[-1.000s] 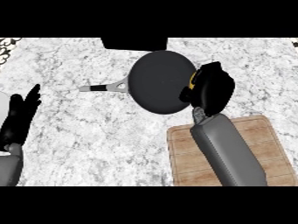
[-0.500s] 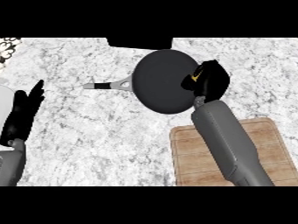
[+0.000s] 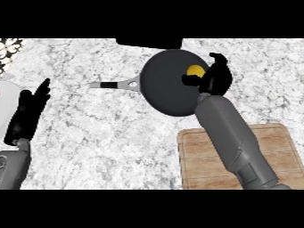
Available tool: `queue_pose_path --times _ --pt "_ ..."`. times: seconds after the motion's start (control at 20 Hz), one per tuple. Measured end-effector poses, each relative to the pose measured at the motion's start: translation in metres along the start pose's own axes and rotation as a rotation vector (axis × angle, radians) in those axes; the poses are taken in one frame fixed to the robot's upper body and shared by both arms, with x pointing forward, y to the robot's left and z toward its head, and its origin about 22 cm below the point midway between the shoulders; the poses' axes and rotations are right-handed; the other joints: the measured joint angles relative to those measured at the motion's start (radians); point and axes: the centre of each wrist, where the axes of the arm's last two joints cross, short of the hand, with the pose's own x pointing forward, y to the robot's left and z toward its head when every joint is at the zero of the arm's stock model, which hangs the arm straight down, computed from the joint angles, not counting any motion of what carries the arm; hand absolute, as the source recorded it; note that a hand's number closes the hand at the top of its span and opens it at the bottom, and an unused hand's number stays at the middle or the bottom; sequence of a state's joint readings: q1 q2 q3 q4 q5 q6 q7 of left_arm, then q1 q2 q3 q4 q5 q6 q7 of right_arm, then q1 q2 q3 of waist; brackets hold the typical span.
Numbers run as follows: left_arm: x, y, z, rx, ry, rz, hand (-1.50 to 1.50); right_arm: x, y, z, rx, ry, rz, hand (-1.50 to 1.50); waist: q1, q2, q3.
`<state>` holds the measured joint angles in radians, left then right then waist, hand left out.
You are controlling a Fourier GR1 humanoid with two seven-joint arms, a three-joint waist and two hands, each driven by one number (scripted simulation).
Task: Pick the lemon from the cutting board and place it in the pan
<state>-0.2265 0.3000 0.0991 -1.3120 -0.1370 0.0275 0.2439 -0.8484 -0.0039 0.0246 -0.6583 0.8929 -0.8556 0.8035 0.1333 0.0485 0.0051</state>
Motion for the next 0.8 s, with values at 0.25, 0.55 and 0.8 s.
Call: queue_pose_path --times 0.25,0.55,0.8 --pt "0.003 0.002 -0.004 0.003 0.002 -0.002 0.0 0.0 0.003 -0.004 -0.054 -0.038 -0.095 -1.5 -0.001 0.001 0.0" --pt "-0.003 0.002 -0.004 0.002 0.013 -0.001 0.0 0.005 0.002 -0.009 -0.158 -0.077 -0.198 -1.5 -0.01 -0.004 -0.001" --pt "-0.01 0.007 -0.003 0.028 0.033 -0.004 0.0 0.004 0.004 -0.011 -0.223 -0.053 -0.26 -1.5 -0.035 -0.018 -0.002"
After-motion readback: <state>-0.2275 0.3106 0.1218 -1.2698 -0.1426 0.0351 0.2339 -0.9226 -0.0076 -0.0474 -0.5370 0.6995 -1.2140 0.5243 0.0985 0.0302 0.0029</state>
